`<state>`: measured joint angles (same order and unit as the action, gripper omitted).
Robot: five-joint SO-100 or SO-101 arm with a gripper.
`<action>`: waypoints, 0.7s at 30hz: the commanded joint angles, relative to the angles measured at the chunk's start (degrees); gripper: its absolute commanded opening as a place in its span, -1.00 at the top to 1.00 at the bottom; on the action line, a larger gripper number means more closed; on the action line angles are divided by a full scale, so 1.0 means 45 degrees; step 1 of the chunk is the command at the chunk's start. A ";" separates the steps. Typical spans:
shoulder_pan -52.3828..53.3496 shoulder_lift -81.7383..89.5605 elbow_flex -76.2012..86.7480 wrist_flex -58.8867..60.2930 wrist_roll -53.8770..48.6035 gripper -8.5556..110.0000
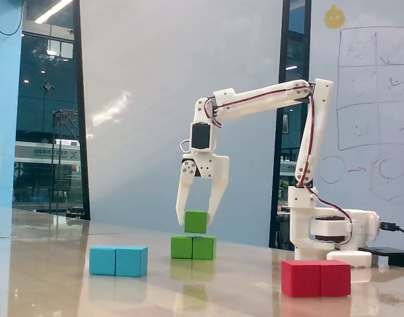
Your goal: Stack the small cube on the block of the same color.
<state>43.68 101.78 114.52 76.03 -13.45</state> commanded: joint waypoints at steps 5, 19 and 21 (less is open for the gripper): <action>0.0156 0.0156 -0.1309 0.0176 -0.0098 0.72; 0.0137 -0.0430 -0.1172 -0.0020 -0.0098 0.72; 0.0137 -0.0449 -0.1172 -0.0020 -0.0098 0.72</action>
<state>43.68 99.05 114.52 76.29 -13.54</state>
